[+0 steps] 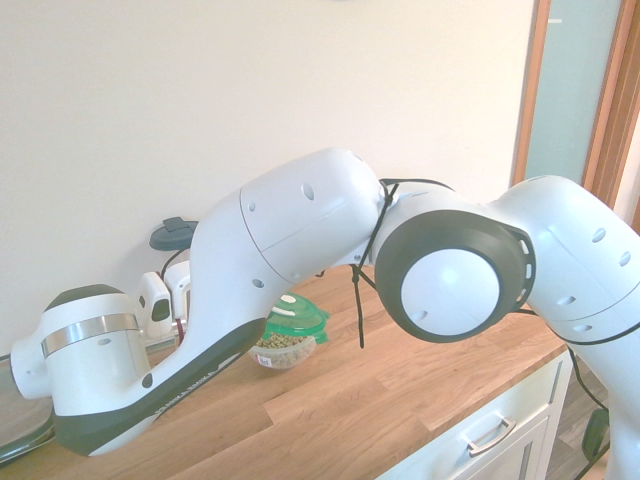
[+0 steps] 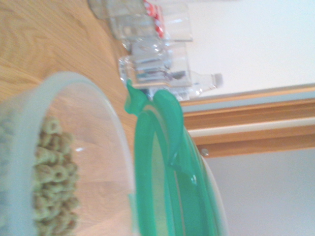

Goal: Cover the lid of food container

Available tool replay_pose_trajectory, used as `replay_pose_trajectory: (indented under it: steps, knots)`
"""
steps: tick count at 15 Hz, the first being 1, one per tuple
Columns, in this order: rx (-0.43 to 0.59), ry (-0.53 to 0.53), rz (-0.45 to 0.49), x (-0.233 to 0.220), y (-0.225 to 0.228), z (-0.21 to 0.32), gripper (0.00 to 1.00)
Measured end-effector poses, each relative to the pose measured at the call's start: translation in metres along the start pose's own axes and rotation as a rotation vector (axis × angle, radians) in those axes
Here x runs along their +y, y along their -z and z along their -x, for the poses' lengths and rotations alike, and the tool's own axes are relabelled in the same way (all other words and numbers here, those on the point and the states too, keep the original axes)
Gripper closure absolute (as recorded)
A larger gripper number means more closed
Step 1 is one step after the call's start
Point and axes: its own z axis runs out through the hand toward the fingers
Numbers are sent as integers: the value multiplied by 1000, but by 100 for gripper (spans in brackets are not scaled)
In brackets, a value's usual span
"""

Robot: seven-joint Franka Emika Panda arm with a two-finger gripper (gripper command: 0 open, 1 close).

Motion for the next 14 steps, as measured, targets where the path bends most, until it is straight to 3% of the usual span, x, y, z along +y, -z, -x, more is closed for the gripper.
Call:
replay_pose_trajectory:
  steps: [8,11,14]
  knots:
    - [-249,32,-221,3,37,-31,0]
    - [-367,21,-268,9,32,-56,0]
    - [-503,29,-401,21,12,-95,0]
